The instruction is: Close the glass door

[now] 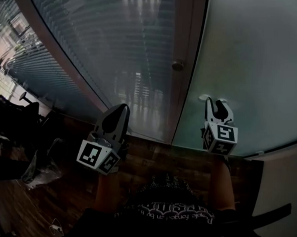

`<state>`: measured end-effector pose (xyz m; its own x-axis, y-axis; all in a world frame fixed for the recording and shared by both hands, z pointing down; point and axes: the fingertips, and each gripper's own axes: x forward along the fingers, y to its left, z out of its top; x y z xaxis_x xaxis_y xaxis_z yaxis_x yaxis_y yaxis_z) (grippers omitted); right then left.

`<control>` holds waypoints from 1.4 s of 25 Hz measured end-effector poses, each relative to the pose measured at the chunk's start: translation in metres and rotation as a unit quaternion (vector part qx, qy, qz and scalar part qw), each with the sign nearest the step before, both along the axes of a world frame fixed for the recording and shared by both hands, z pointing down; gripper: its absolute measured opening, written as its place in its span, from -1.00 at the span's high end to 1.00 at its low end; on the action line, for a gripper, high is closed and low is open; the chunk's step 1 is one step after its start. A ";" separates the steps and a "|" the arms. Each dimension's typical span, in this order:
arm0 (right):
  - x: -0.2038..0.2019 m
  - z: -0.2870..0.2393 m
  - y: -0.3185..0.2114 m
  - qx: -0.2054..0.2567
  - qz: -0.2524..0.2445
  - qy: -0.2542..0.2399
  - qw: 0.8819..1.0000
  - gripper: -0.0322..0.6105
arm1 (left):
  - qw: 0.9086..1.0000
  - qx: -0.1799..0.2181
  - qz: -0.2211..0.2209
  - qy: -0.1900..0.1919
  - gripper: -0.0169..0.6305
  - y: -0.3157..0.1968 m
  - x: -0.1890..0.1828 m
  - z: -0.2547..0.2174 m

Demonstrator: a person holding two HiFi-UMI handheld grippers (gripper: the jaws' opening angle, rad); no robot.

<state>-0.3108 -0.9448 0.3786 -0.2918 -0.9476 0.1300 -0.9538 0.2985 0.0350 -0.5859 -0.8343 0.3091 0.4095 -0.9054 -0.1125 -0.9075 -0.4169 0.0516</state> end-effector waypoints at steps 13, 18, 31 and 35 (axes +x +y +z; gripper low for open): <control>0.004 -0.002 -0.019 -0.003 0.002 -0.002 1.000 0.57 | 1.000 0.004 0.011 0.009 0.94 -0.008 0.009 -0.006; 0.006 0.002 -0.022 -0.001 0.002 -0.004 1.000 0.57 | 1.000 0.004 0.009 0.011 0.94 -0.007 0.009 -0.003; 0.002 -0.002 -0.028 -0.009 -0.008 0.001 1.000 0.57 | 1.000 0.003 0.015 0.012 0.94 -0.009 0.011 -0.005; 0.002 -0.001 -0.027 -0.010 -0.006 -0.001 1.000 0.57 | 1.000 -0.001 0.015 -0.003 0.94 -0.007 0.013 -0.003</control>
